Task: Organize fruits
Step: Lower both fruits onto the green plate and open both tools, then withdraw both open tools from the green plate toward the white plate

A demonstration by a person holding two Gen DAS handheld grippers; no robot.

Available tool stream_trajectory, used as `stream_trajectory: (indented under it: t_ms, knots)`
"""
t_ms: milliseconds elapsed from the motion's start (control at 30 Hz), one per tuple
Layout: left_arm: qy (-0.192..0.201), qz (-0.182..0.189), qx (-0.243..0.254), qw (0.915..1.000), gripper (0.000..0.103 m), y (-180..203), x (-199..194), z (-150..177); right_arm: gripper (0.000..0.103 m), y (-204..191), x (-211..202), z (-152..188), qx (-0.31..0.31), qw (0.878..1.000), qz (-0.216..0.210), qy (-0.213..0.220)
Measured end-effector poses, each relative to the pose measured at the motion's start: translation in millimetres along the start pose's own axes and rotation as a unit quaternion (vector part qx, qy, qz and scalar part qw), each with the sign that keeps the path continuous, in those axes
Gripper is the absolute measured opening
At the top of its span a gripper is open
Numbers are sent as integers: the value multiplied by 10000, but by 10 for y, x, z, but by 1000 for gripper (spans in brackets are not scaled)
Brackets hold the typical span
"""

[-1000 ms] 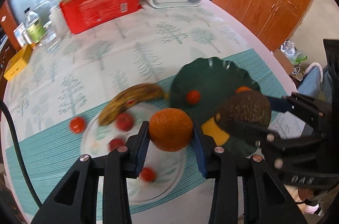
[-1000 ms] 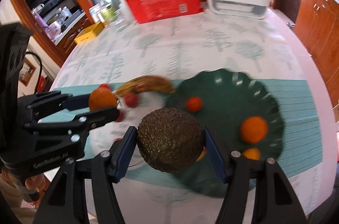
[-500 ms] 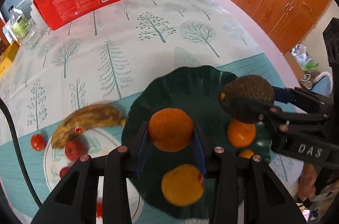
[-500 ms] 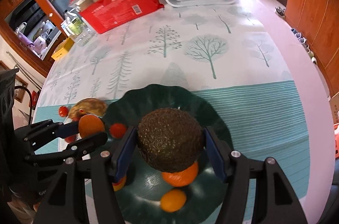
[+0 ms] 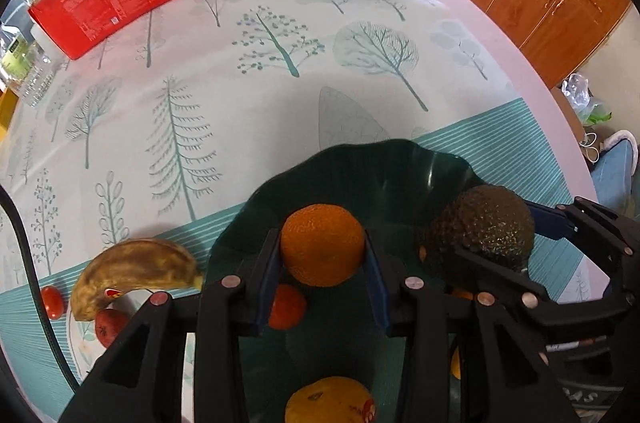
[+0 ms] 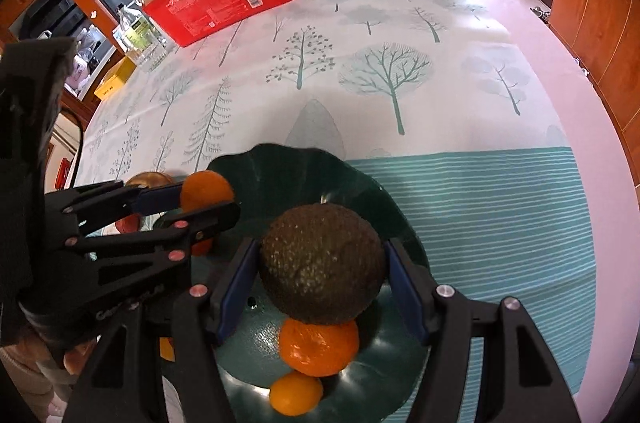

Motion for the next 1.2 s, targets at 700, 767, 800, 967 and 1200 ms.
stream_trajectory:
  t_ms: [700,767,800,967,1200]
  knots:
    - [15,-235,73,9997,72,-86,-155,235,65,-194,-177,36,-478,9985,180,215]
    - [39,-251,61,9997,73,-101,-194,266,65,-220,-191,51,-498,9984,180,222]
    - [48,-253,52,9997,74,-108,-212,280,65,-230,-198,59,-499,9984,177,221]
    - [117,-272,3,9996,76,-146,-314,349,65,-256,-213,106,-465,9986,181,189]
    - [242,-351,-16,9991,79,-200,-468,472,65,-308,-266,187,-444,9986,212,196]
Point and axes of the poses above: each gripper's, at about its wrist camera, not at the fingertips, and x roughly the way its jaws point, y to its right, z to its underside, the point moved 2 cm from there along x, roughly the way its jaws point, and after that the axes turned 1 degree about -x, right-handed, at the moved point
